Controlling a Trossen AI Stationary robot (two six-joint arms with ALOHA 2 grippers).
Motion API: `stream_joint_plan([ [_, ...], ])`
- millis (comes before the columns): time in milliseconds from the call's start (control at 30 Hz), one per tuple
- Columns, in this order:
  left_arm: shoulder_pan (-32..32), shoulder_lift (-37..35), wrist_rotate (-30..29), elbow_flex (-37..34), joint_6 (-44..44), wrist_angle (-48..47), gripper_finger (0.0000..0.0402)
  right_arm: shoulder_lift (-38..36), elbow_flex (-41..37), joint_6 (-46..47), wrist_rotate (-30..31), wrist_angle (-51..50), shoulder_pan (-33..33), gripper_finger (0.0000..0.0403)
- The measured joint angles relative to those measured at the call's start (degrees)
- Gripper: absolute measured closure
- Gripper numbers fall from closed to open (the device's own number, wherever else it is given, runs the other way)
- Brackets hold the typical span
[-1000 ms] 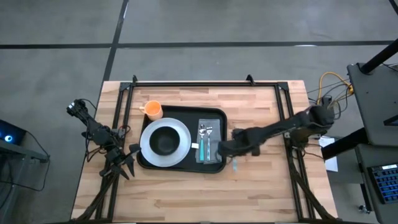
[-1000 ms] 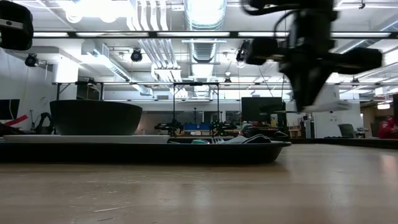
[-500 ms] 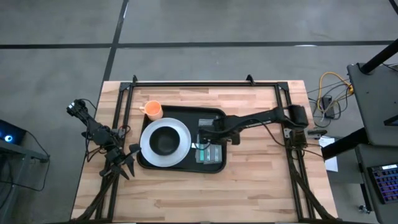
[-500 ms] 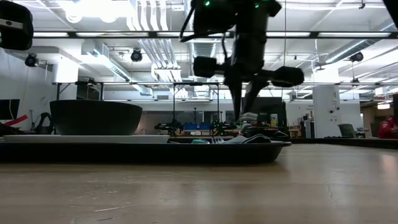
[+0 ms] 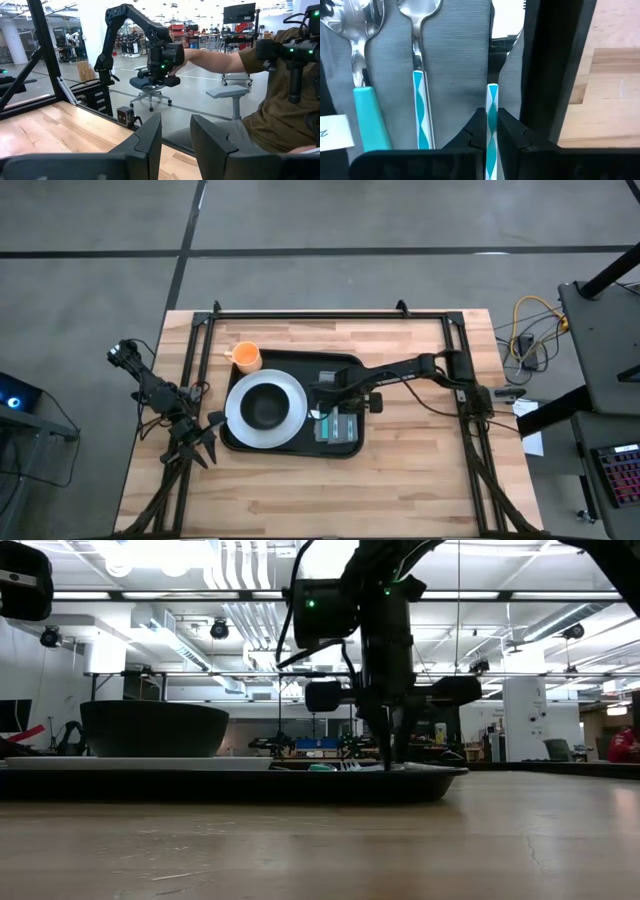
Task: Set up tray
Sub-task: Put the blue knife on top of the gray napkin to the right of the blue fork
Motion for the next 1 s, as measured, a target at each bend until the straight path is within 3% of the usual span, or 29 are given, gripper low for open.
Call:
stream_joint_plan([
  [1000,0.0,0.0,0.0,0.0,0.0,0.0,0.0316,0.9,1.0,0.9,0.3,2.1,0.0,0.039],
])
